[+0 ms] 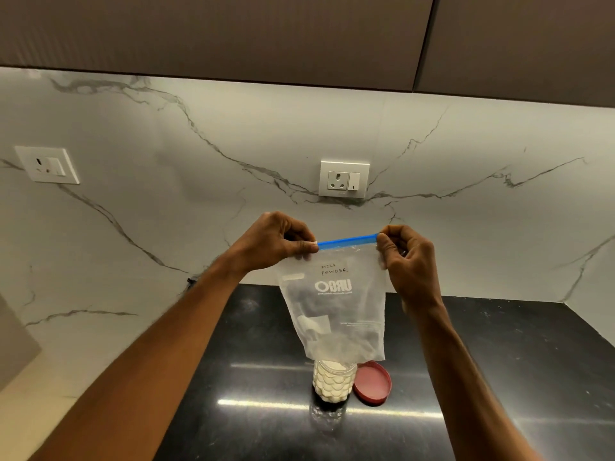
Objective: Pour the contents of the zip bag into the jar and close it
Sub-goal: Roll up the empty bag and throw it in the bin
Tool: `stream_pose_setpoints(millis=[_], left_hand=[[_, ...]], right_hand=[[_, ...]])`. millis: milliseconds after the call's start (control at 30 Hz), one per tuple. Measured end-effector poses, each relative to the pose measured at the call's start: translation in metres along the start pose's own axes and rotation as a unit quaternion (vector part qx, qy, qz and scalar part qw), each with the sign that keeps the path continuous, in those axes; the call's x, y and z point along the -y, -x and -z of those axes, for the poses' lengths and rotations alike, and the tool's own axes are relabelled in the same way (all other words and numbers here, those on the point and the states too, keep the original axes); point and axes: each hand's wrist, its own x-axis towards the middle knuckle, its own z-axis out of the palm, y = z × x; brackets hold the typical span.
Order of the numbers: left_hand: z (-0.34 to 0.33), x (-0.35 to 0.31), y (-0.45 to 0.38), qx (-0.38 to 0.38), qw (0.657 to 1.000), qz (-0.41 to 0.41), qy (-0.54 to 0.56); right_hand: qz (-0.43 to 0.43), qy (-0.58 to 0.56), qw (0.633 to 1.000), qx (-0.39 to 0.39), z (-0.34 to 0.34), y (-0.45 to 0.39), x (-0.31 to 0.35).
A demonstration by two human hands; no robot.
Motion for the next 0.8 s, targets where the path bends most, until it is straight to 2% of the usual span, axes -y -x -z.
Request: stream_pose_setpoints(millis=[300, 600, 667, 733, 800], left_hand=[[0.020, 0.014, 0.007, 0.009, 1.000, 0.028, 0.004], [0.021, 0.021, 0.012, 0.000, 1.000, 0.018, 0.015], [0.015, 0.021, 0.014, -0.059, 0.995, 0.017, 0.076], [-0.002, 0.019, 0.020, -0.103, 0.967, 0.040, 0.232], [-0.029, 0.022, 0.029, -0.075, 0.924, 0.081, 0.365]], right_hand=[[0.003, 0.015, 1.000, -0.009, 0.014, -0.009, -0.004], [0.002, 0.006, 1.000, -0.027, 0.022, -0.009, -0.009], [-0.023, -0.052, 0.998, -0.033, 0.021, -0.008, -0.006], [-0.072, -0.152, 0.985, -0.031, 0.018, -0.007, 0.001], [-0.104, -0.232, 0.967, -0.027, 0.015, -0.008, 0.006]])
